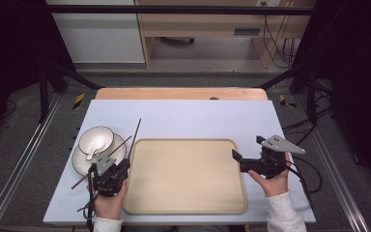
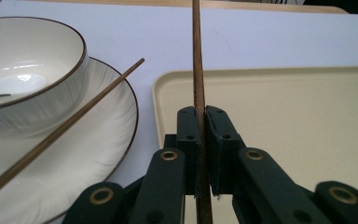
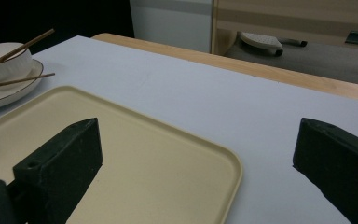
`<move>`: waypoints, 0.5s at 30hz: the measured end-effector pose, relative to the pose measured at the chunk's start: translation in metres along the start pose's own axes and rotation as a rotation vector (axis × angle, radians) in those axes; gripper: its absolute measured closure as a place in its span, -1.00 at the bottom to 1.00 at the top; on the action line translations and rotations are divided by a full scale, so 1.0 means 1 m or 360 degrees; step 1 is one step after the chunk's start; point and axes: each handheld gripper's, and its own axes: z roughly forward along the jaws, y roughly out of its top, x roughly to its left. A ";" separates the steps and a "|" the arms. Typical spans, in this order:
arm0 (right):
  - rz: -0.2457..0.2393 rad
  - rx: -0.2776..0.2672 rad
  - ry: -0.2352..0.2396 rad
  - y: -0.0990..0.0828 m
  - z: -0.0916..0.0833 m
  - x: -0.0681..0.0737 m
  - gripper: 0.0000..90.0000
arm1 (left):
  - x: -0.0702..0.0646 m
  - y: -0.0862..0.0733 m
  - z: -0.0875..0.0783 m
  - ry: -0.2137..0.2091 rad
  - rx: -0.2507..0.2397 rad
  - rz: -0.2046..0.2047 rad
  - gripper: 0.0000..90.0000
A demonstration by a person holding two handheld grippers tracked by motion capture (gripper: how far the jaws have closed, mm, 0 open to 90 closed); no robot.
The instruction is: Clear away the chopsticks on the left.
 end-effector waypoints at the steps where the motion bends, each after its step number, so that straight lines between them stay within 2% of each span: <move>1: 0.0002 0.0003 0.0000 0.000 0.000 0.000 -0.96 | -0.002 -0.002 0.000 0.0009 -0.0010 -0.0004 0.87; 9: 0.0000 0.0014 0.0019 -0.001 0.004 0.002 -0.96 | -0.010 -0.030 0.004 0.0037 -0.0020 -0.0084 0.87; 15: -0.0006 0.0038 0.0022 -0.003 0.009 0.004 -0.96 | -0.015 -0.040 0.011 0.0045 0.0015 -0.0069 0.87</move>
